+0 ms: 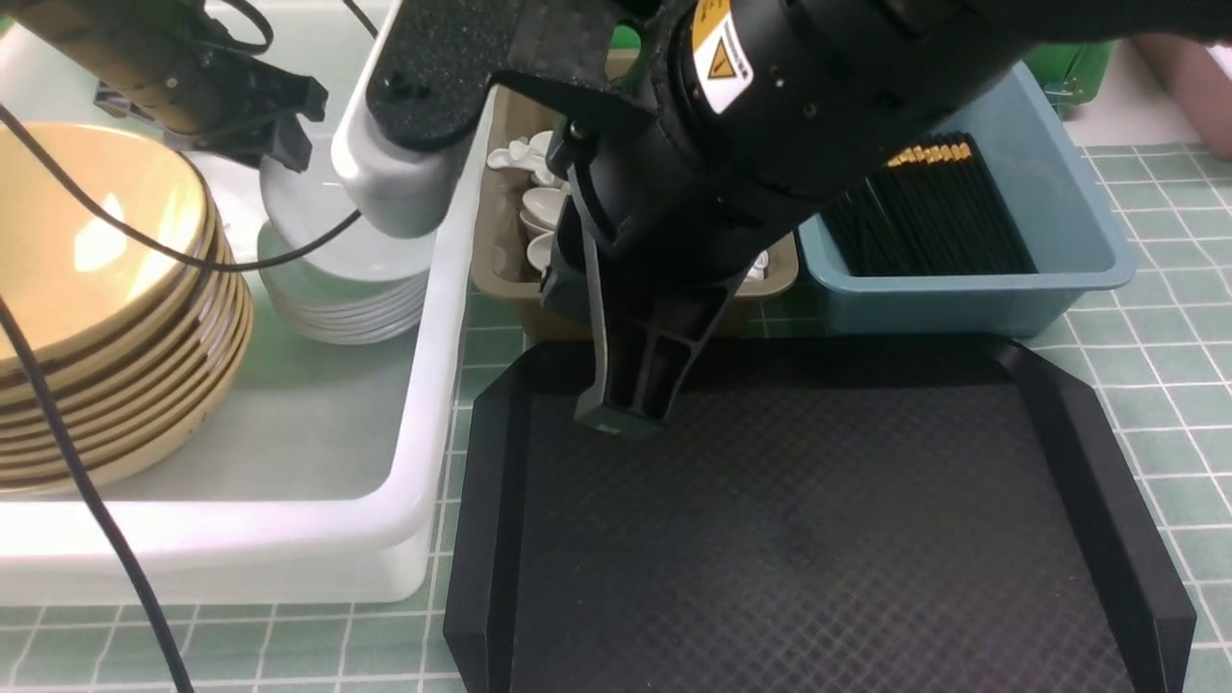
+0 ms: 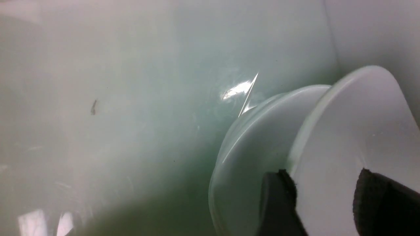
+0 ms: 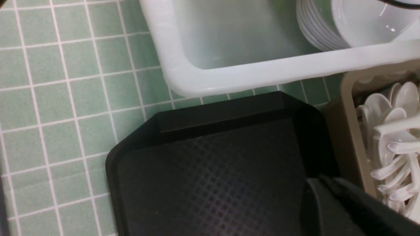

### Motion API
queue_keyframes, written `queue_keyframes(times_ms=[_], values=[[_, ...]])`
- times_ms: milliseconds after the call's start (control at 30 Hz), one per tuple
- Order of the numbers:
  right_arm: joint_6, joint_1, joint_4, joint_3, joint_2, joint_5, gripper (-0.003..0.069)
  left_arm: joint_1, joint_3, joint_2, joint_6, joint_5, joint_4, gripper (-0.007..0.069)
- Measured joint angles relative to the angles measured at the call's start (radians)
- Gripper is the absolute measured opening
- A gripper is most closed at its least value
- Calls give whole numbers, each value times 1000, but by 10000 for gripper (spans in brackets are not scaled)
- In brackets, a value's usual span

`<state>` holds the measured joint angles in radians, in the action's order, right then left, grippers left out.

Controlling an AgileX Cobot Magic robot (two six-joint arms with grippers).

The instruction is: On blue table put chopsticks spoon bowls plates into blue grey white boxes.

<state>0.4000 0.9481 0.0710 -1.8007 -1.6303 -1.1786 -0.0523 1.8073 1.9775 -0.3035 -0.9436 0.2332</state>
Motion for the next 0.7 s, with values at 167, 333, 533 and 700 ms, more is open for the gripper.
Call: queue_keyframes(times_ms=[167, 333, 533, 700], values=[[0, 0, 1, 0, 0, -9, 48, 0, 5, -21, -18, -23, -25, 442], [-10, 1, 31, 0, 1, -34, 48, 0, 105, -90, -18, -139, -47, 492], [-110, 1, 117, 0, 49, -71, 52, 35, 210, -282, 50, -295, -86, 344], [-161, 1, 119, 61, 133, -73, 55, 63, 66, -514, 71, -311, -130, 139]])
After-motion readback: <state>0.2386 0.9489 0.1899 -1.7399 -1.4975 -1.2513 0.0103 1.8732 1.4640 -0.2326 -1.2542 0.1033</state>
